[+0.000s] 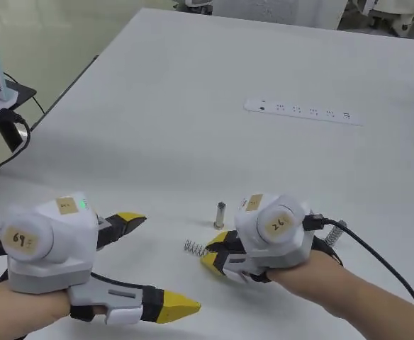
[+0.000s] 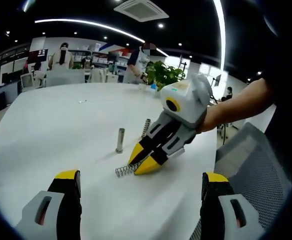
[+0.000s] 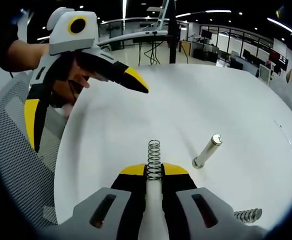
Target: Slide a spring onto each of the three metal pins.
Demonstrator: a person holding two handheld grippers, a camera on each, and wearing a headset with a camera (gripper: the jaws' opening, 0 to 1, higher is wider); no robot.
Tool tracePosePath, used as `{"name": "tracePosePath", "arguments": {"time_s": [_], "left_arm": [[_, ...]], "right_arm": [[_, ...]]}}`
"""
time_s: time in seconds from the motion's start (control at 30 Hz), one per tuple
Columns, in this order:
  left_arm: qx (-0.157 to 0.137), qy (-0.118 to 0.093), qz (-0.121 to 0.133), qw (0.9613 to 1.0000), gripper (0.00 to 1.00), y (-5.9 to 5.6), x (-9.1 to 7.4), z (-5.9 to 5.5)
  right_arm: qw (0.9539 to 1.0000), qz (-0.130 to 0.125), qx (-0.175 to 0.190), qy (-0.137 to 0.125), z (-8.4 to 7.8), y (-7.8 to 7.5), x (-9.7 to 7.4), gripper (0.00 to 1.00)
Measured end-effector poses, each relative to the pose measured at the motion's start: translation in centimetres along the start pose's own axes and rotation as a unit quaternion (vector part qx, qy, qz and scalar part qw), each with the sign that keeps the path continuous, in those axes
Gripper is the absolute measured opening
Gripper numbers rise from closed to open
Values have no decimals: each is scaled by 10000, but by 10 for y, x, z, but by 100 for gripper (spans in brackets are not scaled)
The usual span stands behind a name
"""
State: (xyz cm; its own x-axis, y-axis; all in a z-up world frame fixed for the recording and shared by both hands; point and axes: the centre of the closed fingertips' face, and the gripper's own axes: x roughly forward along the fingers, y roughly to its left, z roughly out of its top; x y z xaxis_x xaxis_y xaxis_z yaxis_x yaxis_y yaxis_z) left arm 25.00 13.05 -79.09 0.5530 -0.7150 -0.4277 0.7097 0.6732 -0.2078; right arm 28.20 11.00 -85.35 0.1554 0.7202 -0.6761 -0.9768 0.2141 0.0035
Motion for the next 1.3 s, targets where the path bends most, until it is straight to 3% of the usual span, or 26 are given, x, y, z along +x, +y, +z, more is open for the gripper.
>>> {"name": "tracePosePath", "arguments": {"time_s": [0.33,0.6,0.9,1.3], "left_arm": [[32,4,-36,10000,98,-1,0,2],[107,5,-187,9998,97,-11,5,8],[223,90,-440,9987,93,-22,13,10],[414,247,-789,9957,86,-34,27,15]], "right_arm": [[9999,90,-53,-127,6,0,-24,8],[9995,112,-198,-203,11,4,-44,8],[9986,127,-489,-125,8,6,-68,8],[9958,205,-875,169,-8,11,-81,8]]}}
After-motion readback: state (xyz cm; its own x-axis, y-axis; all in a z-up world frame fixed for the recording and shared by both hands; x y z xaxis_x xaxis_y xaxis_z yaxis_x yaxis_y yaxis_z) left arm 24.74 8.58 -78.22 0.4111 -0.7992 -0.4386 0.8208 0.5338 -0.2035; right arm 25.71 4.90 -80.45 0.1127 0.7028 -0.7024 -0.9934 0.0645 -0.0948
